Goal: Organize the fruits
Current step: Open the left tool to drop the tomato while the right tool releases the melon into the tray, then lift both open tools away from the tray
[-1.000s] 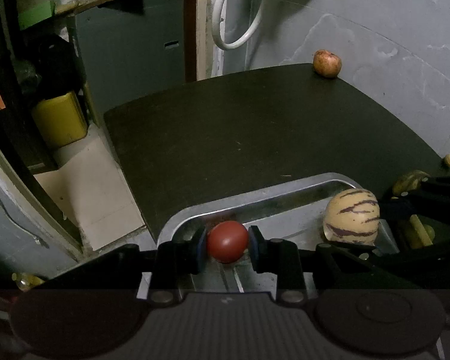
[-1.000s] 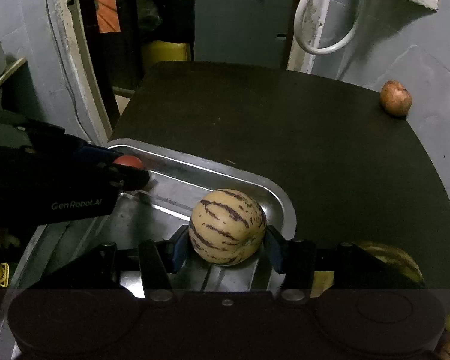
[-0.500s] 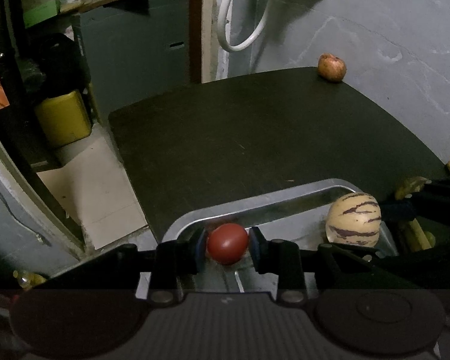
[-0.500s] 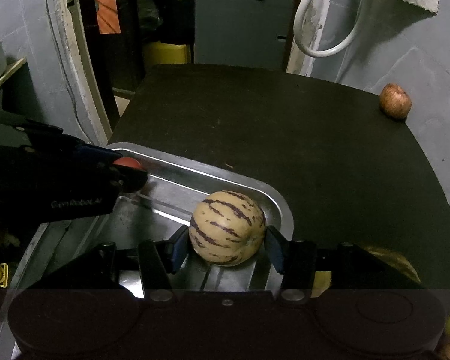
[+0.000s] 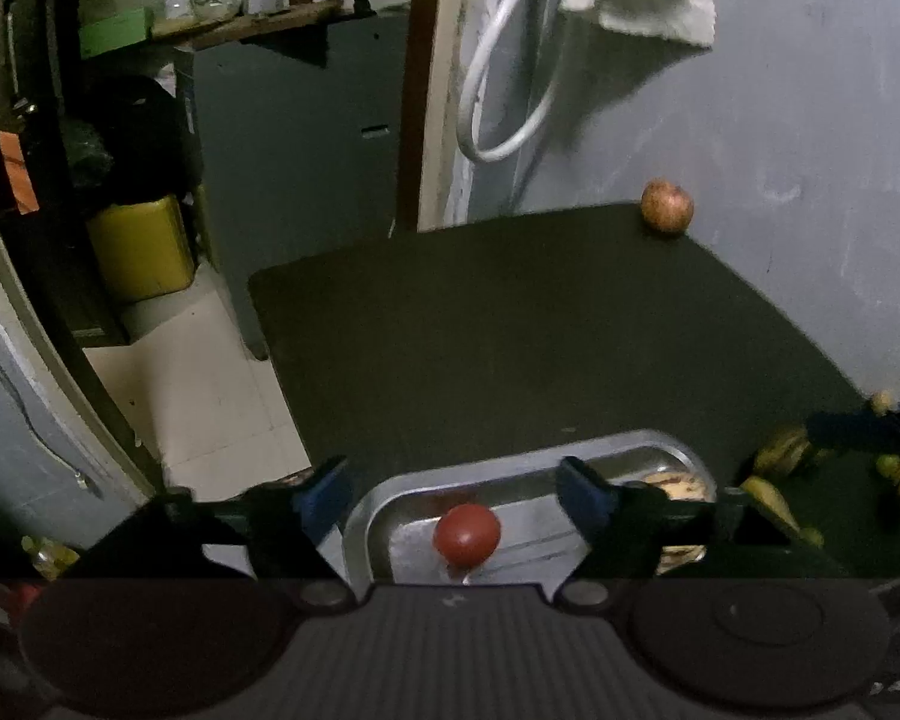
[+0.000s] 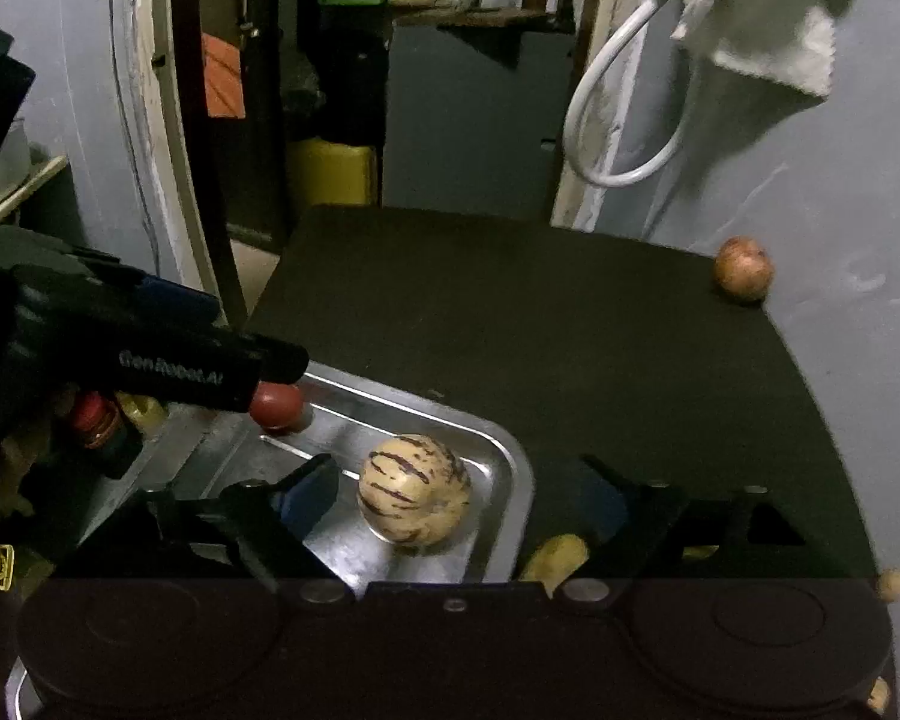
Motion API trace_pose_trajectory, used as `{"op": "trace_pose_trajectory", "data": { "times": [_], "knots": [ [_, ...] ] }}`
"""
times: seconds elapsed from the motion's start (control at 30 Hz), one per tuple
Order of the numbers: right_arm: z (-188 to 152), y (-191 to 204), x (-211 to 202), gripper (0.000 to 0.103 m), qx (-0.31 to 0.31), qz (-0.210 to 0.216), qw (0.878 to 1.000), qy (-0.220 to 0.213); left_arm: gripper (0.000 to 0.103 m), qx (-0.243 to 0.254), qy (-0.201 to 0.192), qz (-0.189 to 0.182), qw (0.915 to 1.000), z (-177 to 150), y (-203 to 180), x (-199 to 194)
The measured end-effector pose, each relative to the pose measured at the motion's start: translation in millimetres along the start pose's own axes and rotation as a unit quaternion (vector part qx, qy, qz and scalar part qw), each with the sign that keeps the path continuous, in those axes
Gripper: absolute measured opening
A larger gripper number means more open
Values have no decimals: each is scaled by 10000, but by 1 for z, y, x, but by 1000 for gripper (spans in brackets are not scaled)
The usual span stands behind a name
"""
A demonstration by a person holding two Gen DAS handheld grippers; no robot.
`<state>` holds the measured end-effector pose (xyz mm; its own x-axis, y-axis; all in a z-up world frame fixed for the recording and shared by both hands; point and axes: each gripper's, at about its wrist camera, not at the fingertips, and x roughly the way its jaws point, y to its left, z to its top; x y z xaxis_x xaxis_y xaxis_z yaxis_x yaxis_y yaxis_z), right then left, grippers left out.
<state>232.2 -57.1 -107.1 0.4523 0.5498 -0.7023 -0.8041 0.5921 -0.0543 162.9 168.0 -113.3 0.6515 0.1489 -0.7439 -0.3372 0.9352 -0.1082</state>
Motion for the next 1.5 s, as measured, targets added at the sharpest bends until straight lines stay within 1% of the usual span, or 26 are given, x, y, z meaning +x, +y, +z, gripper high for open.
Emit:
{"op": "trace_pose_trajectory", "data": {
  "times": [0.03,0.13,0.17,0.27,0.63,0.77,0.87,1.03,1.17,1.27,1.33,1.4,1.5],
  "knots": [
    [-1,-2,-6,94,53,-2,10000,-42,86,-45,-28,-13,10000,1,-1,-4],
    [-2,-12,-27,98,291,1,9994,-188,95,-100,-147,-34,9998,5,-4,-17],
    [-2,-14,-34,98,370,14,9991,-225,99,-103,-186,-20,9998,6,-6,-21],
    [-3,-22,-54,102,542,13,9979,-351,102,-86,-287,3,9996,8,-15,-33],
    [-17,-41,-113,102,692,-1,9953,-676,102,-76,-495,-54,9987,0,-54,-72],
    [-26,-48,-133,102,753,70,9940,-792,102,-129,-610,-148,9979,-7,-64,-91],
    [-36,-53,-150,102,833,121,9928,-849,102,-200,-623,-242,9976,-16,-71,-106],
    [-59,-57,-180,102,853,186,9923,-880,102,-203,-417,-335,9984,-32,-85,-126],
    [-87,-65,-199,102,919,258,9927,-742,102,-277,-357,-377,9983,-54,-94,-139],
    [-111,-74,-210,102,1061,305,9920,-605,102,-285,-184,-312,9989,-70,-102,-145],
    [-127,-79,-216,102,1211,265,9911,-481,102,-262,-115,-311,9991,-80,-110,-148],
    [-140,-84,-221,102,1322,200,9902,-407,102,-289,-79,-392,9988,-88,-118,-153],
    [-156,-92,-233,102,1396,160,9888,-500,102,-383,85,-474,9981,-96,-130,-154]
  ]
}}
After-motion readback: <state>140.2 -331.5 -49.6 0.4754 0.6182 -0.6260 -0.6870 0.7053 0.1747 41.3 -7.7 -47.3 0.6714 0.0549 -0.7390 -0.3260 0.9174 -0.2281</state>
